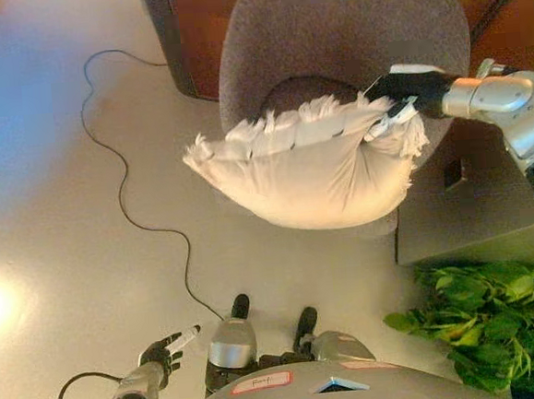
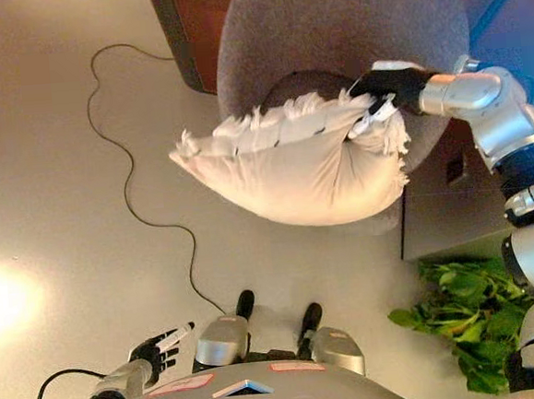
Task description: Pick up the pillow and put it on the sofa.
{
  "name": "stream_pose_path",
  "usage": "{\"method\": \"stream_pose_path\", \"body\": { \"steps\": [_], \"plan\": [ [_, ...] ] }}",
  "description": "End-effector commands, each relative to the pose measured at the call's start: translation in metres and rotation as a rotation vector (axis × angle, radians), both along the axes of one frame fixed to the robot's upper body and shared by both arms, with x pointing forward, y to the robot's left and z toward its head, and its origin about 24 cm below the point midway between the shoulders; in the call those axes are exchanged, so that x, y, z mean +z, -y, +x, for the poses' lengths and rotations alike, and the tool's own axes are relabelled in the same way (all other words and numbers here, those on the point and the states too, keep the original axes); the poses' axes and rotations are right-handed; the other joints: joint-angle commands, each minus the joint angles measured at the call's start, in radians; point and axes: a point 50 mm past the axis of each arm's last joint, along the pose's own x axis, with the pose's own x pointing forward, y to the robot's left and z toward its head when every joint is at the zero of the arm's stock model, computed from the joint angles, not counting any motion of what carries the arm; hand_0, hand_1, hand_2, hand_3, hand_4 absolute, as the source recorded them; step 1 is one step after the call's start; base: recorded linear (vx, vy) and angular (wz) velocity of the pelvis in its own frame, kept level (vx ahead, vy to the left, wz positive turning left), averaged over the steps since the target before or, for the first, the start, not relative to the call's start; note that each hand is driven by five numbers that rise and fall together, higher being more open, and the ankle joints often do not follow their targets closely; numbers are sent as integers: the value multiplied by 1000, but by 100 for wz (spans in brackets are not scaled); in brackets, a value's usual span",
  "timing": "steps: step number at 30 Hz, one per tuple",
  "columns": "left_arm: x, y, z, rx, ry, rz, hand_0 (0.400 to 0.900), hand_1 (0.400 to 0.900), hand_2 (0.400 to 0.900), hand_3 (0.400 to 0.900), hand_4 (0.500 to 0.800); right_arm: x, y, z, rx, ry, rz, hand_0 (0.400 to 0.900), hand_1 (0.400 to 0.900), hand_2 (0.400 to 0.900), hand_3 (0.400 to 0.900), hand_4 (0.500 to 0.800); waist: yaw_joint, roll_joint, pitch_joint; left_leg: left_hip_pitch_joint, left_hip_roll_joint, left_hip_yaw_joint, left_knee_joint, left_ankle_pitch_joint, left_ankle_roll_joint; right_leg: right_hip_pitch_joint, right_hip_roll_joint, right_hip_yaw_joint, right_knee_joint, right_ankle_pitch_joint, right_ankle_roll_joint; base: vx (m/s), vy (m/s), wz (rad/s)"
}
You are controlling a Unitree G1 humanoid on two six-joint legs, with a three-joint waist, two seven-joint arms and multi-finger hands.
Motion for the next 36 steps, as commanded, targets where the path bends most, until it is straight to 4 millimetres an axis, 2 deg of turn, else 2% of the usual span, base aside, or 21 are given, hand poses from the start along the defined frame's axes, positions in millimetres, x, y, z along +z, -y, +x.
{"method": "stream_pose_path", "body": {
  "steps": [1, 5, 8, 16, 20, 22, 23, 27, 36],
  "plan": [
    [2, -16, -30, -68, -123, 84, 900, 900, 900, 900, 800, 109, 8, 11, -104, 346, 175, 400, 400, 400, 400, 500, 31, -48, -110, -7, -19, 21, 7, -104, -11, 49, -34, -14, 22, -97, 68, 65, -8, 22],
    [2, -18, -36, -81, -132, 94, 900, 900, 900, 900, 800, 106, 36, 8, -248, 311, 221, 400, 400, 400, 400, 500, 52, -44, -105, -13, -19, 4, 6, -99, -14, 56, -35, -28, 13, -98, 67, 40, -19, 20],
    [3, -19, -36, -90, -126, 103, 900, 900, 900, 900, 800, 101, 48, 6, -323, 290, 246, 400, 400, 400, 400, 500, 64, -36, -98, -18, -16, -5, 7, -95, -15, 56, -36, -37, 12, -99, 66, 37, -39, 15],
    [3, -16, -23, -124, -64, 95, 900, 900, 900, 900, 800, 96, 60, 4, -431, 268, 281, 400, 400, 400, 400, 500, 82, 3, -58, -59, -13, -32, 13, -81, -20, 27, -41, -43, 14, -99, 60, -48, -38, 9],
    [3, -10, -11, -138, -21, 81, 900, 900, 900, 900, 800, 94, 71, 2, -552, 281, 260, 400, 400, 400, 400, 500, 82, 27, -32, -81, -11, -39, 13, -73, -23, 3, -46, -46, 16, -95, 59, -97, -25, 3],
    [3, -8, -5, -141, 0, 73, 900, 900, 900, 900, 800, 98, 79, -1, -624, 329, 230, 900, 900, 900, 900, 800, 83, 37, -19, -93, -9, -41, 14, -70, -25, -7, -47, -44, 17, -94, 59, -142, -29, -1],
    [3, -6, -1, -138, 17, 68, 900, 900, 900, 900, 800, 102, 84, -3, -684, 360, 222, 900, 900, 900, 900, 800, 81, 45, -7, -102, -9, -43, 13, -67, -26, -17, -48, -43, 17, -92, 59, -166, -14, -3],
    [5, -4, 8, -127, 50, 59, 900, 900, 900, 900, 800, 114, 90, -7, -746, 395, 171, 900, 900, 900, 900, 800, 73, 61, 14, -122, -12, -46, 9, -57, -30, -42, -52, -40, 20, -87, 60, -133, 7, -1],
    [5, -4, 7, -133, 33, 52, 900, 900, 900, 900, 800, 128, 103, -17, -811, 416, -4, 900, 900, 900, 900, 800, 62, 54, -7, -105, -4, -30, 11, -62, -36, -33, -58, -36, 26, -94, 60, 24, 14, -3]
  ]
}}
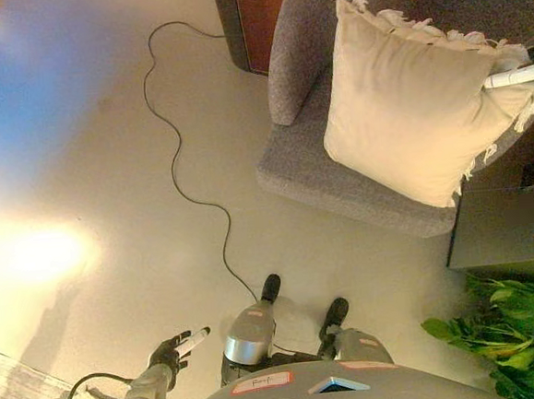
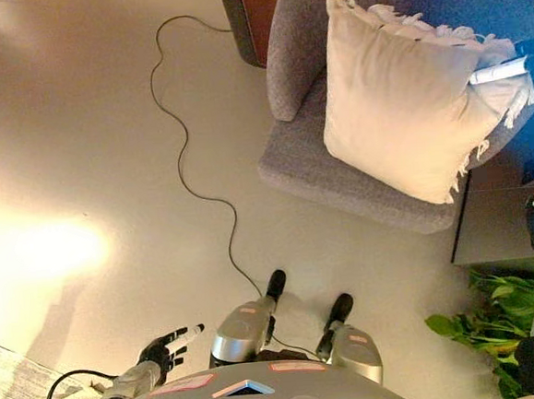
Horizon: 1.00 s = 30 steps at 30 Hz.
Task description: Pick up the pillow and put it on the sofa.
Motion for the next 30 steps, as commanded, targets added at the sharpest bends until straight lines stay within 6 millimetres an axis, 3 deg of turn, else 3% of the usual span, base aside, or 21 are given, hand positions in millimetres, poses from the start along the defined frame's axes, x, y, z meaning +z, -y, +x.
{"method": "stream_pose_path", "body": {
  "steps": [1, 13, 16, 19, 22, 23, 24, 26, 30],
  "plan": [
    [7, -21, -1, -38, -28, 71, 900, 900, 900, 900, 800, 94, -11, 5, 17, 232, -185, 900, 900, 900, 900, 800, 25, -78, -20, 18, 4, 37, 11, -114, -37, 53, -49, 43, 27, -103, 60, 2, 5, -4],
    [5, -24, -12, -17, -78, 86, 900, 900, 900, 900, 800, 120, 16, -21, -254, 258, -380, 900, 900, 900, 900, 800, 0, -114, -71, 58, 18, 69, 5, -129, -36, 78, -37, 68, 15, -105, 66, 28, 5, -6],
    [5, -26, -16, -3, -88, 89, 900, 900, 900, 900, 800, 121, 22, -27, -248, 238, -378, 900, 900, 900, 900, 800, -10, -125, -89, 69, 19, 78, 5, -135, -36, 85, -36, 74, 14, -107, 67, 33, 24, -10],
    [6, -28, -15, 7, -87, 89, 900, 900, 900, 900, 800, 100, 21, -22, -140, 177, -289, 900, 900, 900, 900, 800, -28, -139, -107, 84, 17, 90, 4, -144, -32, 90, -38, 83, 17, -108, 70, 7, 36, -15],
    [6, -28, -10, 5, -83, 87, 900, 900, 900, 900, 800, 67, 20, -17, -47, 130, -260, 900, 900, 900, 900, 800, -50, -145, -117, 99, 16, 105, 5, -154, -27, 93, -40, 95, 22, -109, 71, -7, 33, -21],
    [6, -26, -7, 7, -79, 85, 900, 900, 900, 900, 800, 43, 19, -15, -3, 102, -246, 900, 900, 900, 900, 800, -63, -144, -120, 107, 14, 112, 6, -160, -22, 95, -39, 104, 25, -110, 72, -10, 25, -25],
    [6, -26, -6, 8, -78, 85, 900, 900, 900, 900, 800, 35, 18, -15, 11, 86, -243, 900, 900, 900, 900, 800, -67, -144, -122, 110, 14, 115, 6, -162, -21, 95, -39, 107, 26, -110, 72, -10, 27, -29],
    [6, -24, -2, 12, -69, 82, 900, 900, 900, 900, 800, -3, 12, -14, 65, 52, -214, 900, 900, 900, 900, 800, -87, -142, -124, 123, 11, 126, 7, -169, -14, 97, -38, 120, 31, -110, 72, -8, 23, -28],
    [6, -18, 12, 10, -47, 54, 900, 900, 900, 900, 800, -83, -9, -22, 138, -12, -43, 900, 900, 900, 900, 800, -131, -139, -125, 143, 7, 151, 10, -186, -3, 96, -37, 153, 44, -112, 73, -24, 29, -25]
  ]
}}
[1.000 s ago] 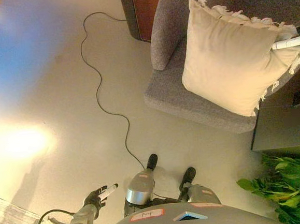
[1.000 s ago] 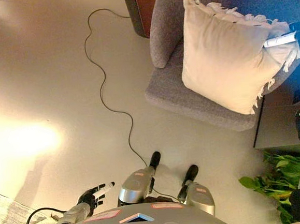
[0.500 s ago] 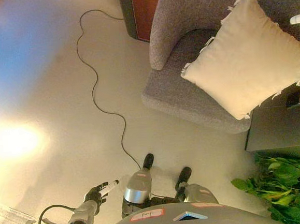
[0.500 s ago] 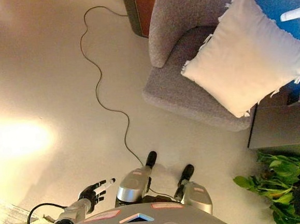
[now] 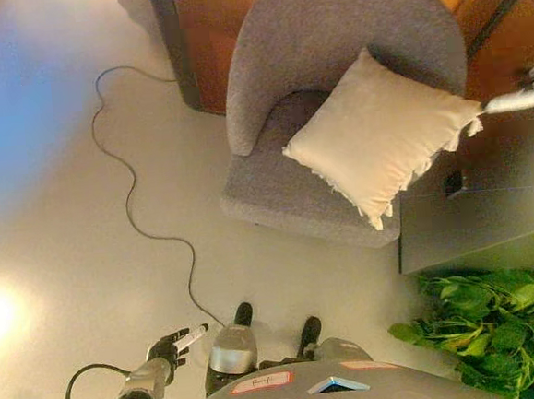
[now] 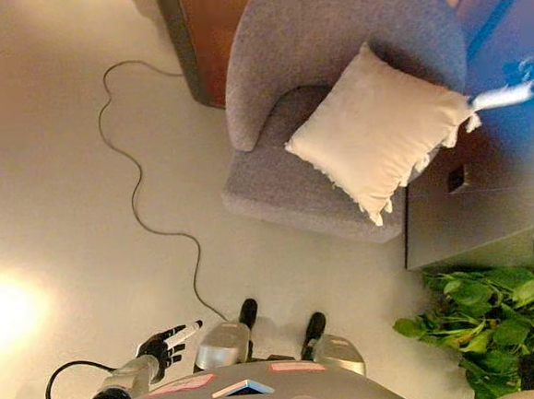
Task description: Pick up the pillow and put it on the sofa.
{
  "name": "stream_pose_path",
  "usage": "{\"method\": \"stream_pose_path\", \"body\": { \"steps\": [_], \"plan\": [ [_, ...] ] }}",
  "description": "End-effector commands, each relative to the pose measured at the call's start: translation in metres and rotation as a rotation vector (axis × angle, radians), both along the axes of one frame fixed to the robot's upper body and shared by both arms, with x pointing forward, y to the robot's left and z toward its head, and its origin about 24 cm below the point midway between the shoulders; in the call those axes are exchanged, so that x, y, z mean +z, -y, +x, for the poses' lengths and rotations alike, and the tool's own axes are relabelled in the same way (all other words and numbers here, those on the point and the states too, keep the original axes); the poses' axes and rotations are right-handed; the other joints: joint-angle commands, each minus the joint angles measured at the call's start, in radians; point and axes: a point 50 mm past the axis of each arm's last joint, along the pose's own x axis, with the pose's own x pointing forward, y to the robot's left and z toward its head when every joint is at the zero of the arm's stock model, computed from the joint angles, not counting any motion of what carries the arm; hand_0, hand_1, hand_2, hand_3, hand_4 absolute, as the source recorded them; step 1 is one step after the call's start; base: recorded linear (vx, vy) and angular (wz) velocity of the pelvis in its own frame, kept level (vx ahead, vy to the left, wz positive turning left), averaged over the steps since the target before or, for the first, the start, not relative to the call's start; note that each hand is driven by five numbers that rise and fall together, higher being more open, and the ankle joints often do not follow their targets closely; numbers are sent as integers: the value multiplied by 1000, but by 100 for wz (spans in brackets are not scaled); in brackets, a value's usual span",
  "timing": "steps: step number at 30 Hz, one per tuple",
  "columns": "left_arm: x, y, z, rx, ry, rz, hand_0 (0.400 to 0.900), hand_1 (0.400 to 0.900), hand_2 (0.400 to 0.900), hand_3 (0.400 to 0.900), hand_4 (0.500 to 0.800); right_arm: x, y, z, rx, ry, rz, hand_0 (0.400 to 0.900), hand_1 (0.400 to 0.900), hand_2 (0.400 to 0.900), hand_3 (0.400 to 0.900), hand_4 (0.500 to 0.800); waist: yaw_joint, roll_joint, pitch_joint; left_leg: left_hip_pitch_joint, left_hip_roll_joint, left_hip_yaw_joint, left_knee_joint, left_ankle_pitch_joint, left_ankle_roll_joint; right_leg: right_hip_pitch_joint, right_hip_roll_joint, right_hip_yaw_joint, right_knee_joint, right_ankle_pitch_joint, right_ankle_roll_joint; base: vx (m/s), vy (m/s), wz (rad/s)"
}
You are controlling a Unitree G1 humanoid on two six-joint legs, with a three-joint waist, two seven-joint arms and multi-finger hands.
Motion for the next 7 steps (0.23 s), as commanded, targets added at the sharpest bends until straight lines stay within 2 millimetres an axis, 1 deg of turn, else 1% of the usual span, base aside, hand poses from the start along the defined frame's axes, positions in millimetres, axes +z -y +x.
{"method": "stream_pose_path", "body": {
  "steps": [1, 2, 3, 4, 6, 7],
  "plan": [
    [4, -13, 6, 6, -11, 37, 900, 900, 900, 900, 800, -14, -17, 3, 82, 47, 2, 900, 900, 900, 900, 800, -39, -8, -50, 41, 7, 43, 12, -145, -21, 44, -31, 42, 44, -117, 67, -41, 38, -16],
    [4, -11, 7, 3, -8, 28, 900, 900, 900, 900, 800, -31, -23, -1, 88, 22, 41, 900, 900, 900, 900, 800, -46, -7, -50, 44, 6, 46, 12, -147, -19, 43, -30, 47, 46, -118, 66, -36, 37, -15],
    [3, -8, 9, -4, -9, 20, 900, 900, 900, 900, 800, -57, -32, -9, 105, -34, 83, 900, 900, 900, 900, 800, -56, -4, -49, 48, 5, 50, 12, -151, -16, 44, -29, 53, 48, -119, 66, -28, 28, -13],
    [3, -6, 10, -8, -8, 19, 900, 900, 900, 900, 800, -70, -37, -14, 109, -55, 106, 900, 900, 900, 900, 800, -60, -3, -48, 51, 4, 51, 12, -153, -15, 44, -28, 56, 49, -119, 66, -29, 23, -13],
    [2, -3, 11, -25, -6, 16, 900, 900, 900, 900, 800, -111, -52, -34, 114, -140, 188, 900, 900, 900, 900, 800, -73, -3, -45, 60, 3, 57, 12, -160, -9, 47, -26, 67, 50, -118, 66, -33, 12, -12],
    [1, -1, 12, -29, -5, 9, 900, 900, 900, 900, 800, -124, -56, -42, 111, -174, 218, 900, 900, 900, 900, 800, -77, -3, -46, 62, 3, 59, 13, -161, -7, 48, -25, 69, 50, -119, 66, -25, 6, -8]
  ]
}}
